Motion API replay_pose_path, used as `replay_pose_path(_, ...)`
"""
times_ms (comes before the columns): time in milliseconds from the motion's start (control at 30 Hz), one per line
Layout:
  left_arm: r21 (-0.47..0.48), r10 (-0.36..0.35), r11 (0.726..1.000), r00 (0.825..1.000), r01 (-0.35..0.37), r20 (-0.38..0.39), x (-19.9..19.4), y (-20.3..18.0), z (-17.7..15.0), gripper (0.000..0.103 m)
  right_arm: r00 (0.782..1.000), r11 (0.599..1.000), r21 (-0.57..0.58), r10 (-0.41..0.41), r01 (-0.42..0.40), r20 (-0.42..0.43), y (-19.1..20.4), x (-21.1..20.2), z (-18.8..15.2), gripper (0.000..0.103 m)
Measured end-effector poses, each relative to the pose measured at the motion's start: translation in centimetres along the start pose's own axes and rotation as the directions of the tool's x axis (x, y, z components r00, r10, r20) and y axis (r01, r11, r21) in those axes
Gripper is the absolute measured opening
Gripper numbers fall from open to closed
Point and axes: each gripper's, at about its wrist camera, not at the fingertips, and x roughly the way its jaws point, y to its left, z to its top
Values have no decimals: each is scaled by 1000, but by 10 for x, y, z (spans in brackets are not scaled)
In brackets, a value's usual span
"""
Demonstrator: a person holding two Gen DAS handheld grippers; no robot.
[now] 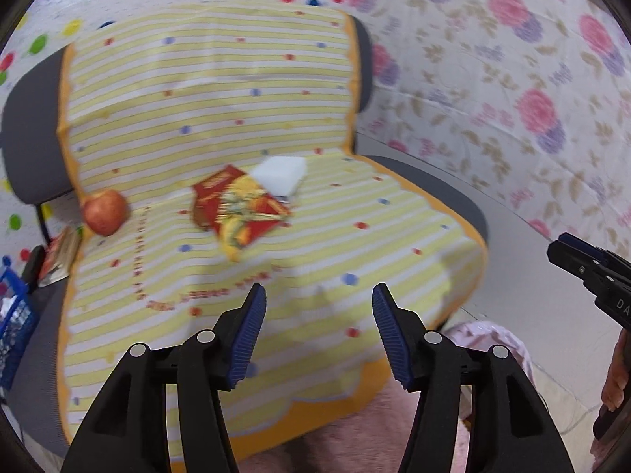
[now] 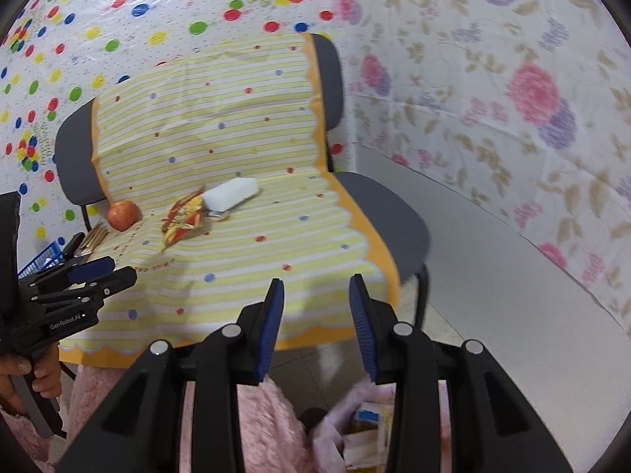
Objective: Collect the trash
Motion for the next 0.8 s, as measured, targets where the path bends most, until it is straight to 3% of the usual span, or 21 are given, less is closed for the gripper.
replay_pose_path(200, -73, 104, 992, 995, -104, -5, 4, 45, 12, 60, 997, 996, -48, 71, -72, -9, 28, 34, 28, 34)
replay_pose_path(367, -88, 124, 988, 992, -127, -34, 19, 60, 19, 66, 993, 991, -65, 115, -116, -24, 46, 63, 48, 34)
replay_pose_path(467, -91, 120, 988, 992, -123, -43, 35, 60, 27, 72, 991, 989, -66, 127, -129, -36, 50, 77, 56, 34)
replay_pose_path(533, -84, 127, 988, 991, -130, -42, 46, 57, 30, 84, 991, 989, -68, 125, -128, -43, 50, 85, 60, 42)
replay_pose_path(800, -9, 159, 987, 982, -161, -102, 114, 39, 41, 84, 992, 992, -53, 114, -118, -58, 42, 112, 75, 47)
